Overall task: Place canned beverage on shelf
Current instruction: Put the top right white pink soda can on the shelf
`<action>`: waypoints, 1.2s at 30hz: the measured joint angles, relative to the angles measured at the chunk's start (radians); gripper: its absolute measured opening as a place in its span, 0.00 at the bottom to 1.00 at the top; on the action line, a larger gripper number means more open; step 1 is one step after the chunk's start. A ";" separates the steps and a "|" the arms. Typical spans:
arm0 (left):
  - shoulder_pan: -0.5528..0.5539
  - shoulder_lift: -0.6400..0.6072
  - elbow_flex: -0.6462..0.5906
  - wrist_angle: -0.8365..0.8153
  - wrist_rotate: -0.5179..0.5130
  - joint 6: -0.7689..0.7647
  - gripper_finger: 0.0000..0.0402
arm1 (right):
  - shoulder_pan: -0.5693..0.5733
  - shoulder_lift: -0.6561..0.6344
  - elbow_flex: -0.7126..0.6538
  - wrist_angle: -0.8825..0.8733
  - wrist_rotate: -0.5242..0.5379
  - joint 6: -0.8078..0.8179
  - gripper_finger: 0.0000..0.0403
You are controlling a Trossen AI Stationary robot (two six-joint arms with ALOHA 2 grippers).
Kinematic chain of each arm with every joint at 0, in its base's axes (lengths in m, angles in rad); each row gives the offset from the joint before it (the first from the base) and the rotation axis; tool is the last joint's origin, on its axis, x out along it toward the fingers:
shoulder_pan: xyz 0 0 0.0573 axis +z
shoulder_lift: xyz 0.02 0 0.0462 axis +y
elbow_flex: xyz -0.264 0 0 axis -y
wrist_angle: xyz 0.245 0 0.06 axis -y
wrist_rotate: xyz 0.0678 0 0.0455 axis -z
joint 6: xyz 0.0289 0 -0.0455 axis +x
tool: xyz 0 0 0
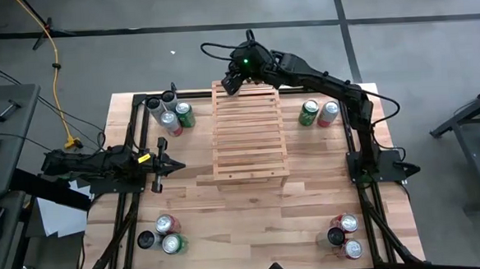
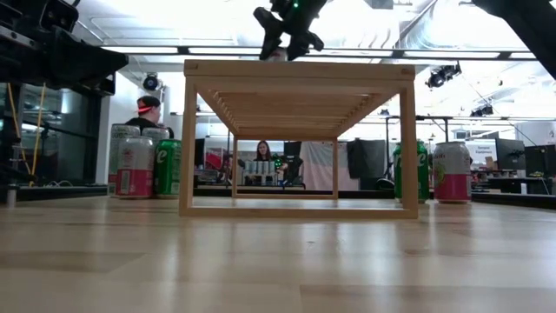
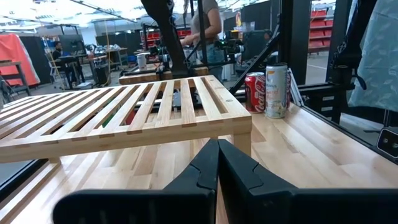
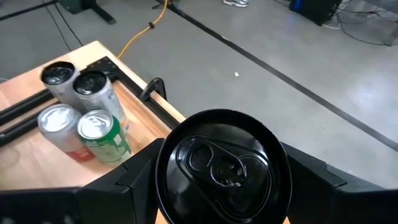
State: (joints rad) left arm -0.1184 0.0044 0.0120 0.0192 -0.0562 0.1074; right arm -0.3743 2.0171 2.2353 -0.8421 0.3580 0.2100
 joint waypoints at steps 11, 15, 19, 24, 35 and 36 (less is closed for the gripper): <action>0.000 0.000 0.000 0.000 0.000 0.000 0.00 | 0.001 0.016 0.000 -0.007 -0.001 -0.005 0.60; 0.000 0.000 0.000 0.000 0.000 0.000 0.00 | 0.001 0.027 0.003 0.000 0.004 -0.009 0.66; 0.000 0.000 0.000 0.000 0.000 0.000 0.00 | 0.000 0.029 0.003 0.007 0.001 -0.027 0.68; 0.000 0.000 0.000 0.000 0.000 0.000 0.00 | -0.001 0.033 0.001 0.040 -0.004 -0.035 0.69; 0.000 0.000 0.000 0.000 0.000 0.000 0.00 | -0.006 0.033 0.000 0.063 -0.002 -0.032 0.69; 0.000 0.000 0.000 0.000 0.000 0.000 0.00 | -0.006 0.033 0.000 0.069 -0.002 -0.034 0.69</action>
State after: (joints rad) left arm -0.1184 0.0044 0.0122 0.0193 -0.0559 0.1074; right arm -0.3801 2.0499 2.2356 -0.7727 0.3565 0.1756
